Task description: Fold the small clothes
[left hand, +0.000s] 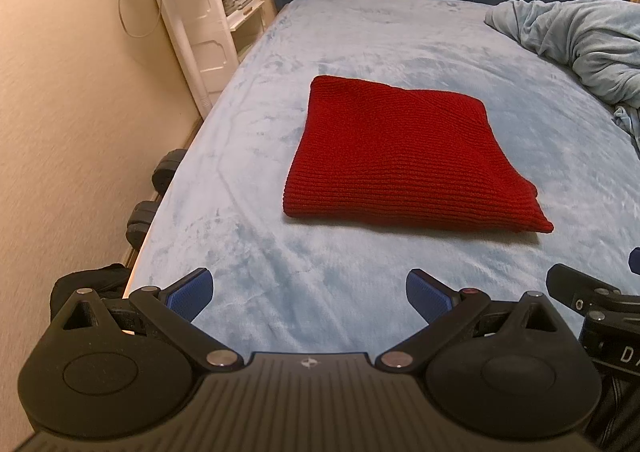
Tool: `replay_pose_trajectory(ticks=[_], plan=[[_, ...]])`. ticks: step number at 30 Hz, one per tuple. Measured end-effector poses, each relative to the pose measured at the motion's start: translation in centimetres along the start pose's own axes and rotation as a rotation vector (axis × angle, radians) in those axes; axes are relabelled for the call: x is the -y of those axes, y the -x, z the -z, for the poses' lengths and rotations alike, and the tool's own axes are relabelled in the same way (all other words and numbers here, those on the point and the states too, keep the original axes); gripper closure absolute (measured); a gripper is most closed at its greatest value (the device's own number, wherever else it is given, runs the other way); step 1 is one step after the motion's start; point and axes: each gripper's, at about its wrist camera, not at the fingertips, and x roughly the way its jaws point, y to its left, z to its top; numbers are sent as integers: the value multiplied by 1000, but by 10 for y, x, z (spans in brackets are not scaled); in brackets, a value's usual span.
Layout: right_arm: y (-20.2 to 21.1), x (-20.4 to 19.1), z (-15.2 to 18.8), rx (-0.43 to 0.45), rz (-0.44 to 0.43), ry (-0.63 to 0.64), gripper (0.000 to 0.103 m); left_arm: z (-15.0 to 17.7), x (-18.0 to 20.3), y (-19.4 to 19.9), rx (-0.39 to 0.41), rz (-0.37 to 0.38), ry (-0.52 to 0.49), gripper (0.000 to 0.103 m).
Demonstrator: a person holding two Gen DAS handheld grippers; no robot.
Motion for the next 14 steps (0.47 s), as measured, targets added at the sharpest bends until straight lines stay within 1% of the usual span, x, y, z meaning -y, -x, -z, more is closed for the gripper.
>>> replay_pose_trajectory(ticks=[9,12,14], plan=[[-1,-1,1,-3,2,1,5,1,0,1,-3,-12,6,0],[-3,0,2,-6,-6,-4,5,2,0,3,4,-20,-2,0],[-4,1,3,-6,-17,-8,5,1,0,3,1,-12,-1,0]])
